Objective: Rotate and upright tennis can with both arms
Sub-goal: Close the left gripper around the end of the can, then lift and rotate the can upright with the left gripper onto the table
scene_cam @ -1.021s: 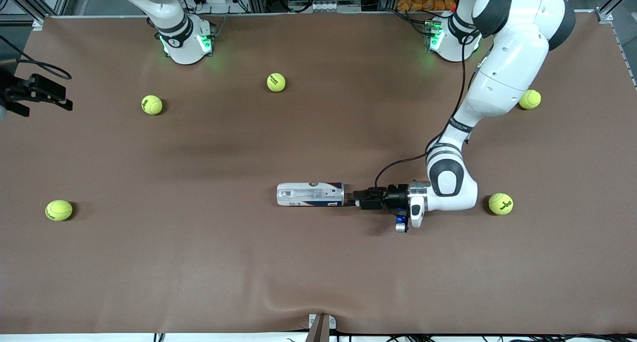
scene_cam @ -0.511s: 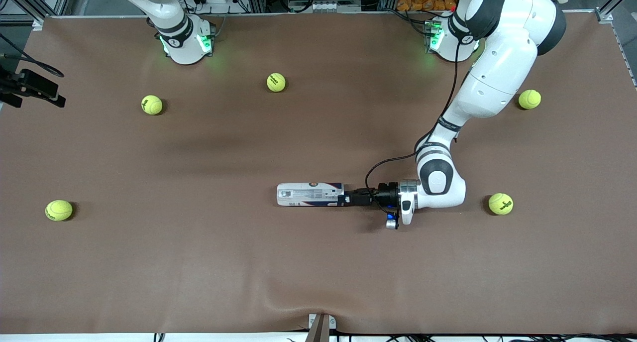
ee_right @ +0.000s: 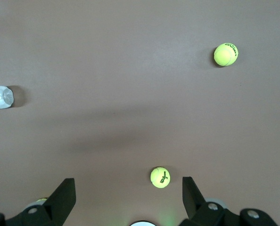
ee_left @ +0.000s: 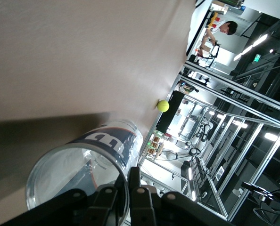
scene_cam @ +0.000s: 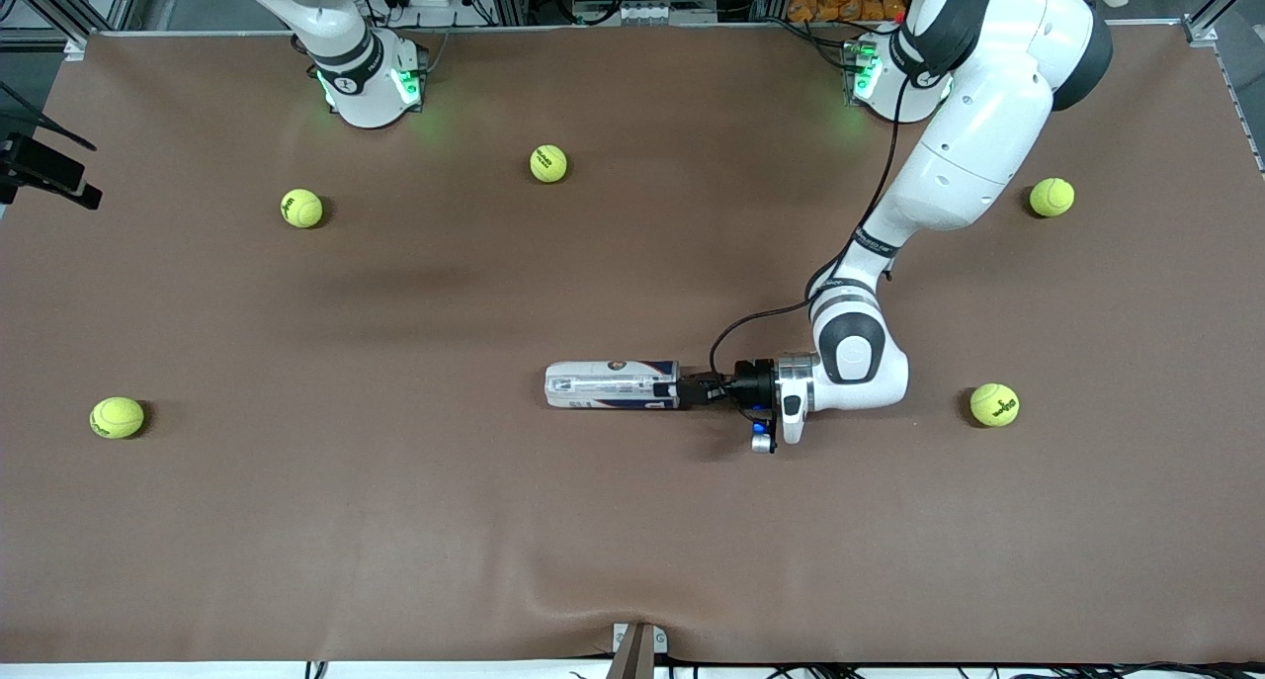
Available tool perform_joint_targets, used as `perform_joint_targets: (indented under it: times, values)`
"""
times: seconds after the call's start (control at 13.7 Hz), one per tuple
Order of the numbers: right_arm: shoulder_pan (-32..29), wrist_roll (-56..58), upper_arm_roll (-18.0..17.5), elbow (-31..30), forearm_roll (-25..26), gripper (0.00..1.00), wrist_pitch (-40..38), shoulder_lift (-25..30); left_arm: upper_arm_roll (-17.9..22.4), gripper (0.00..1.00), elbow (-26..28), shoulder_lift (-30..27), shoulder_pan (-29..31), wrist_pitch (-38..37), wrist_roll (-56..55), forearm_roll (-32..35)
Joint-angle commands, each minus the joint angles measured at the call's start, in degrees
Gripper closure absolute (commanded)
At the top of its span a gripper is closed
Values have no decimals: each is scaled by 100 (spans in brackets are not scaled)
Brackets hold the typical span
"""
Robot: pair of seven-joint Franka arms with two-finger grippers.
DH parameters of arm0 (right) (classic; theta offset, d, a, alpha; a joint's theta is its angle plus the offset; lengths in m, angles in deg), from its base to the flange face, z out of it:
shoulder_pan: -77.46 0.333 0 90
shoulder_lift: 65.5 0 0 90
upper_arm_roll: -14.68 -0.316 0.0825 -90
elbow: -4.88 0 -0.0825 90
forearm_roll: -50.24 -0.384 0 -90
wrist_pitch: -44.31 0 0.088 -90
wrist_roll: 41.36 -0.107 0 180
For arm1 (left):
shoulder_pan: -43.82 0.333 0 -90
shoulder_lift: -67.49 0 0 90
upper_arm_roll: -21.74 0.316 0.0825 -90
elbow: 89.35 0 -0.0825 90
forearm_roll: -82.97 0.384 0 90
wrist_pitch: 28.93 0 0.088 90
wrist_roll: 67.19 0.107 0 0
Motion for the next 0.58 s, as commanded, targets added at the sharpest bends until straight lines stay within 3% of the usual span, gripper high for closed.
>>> perform_joint_targets:
  times: [0.0,0.29,0.51]
  values:
    - [-41,-63,-73,81,-45,0,-95,19,88,100,-2,-397,-16,56,-366,3]
    - [-14,-63,-82,327,-45,0,-95,-95,97,100,-345,-941,-68,56,-2200,643]
    - [-14,-72,-82,345,-37,0,-244,-104,36,100,-827,-1259,-147,56,-4255,2091]
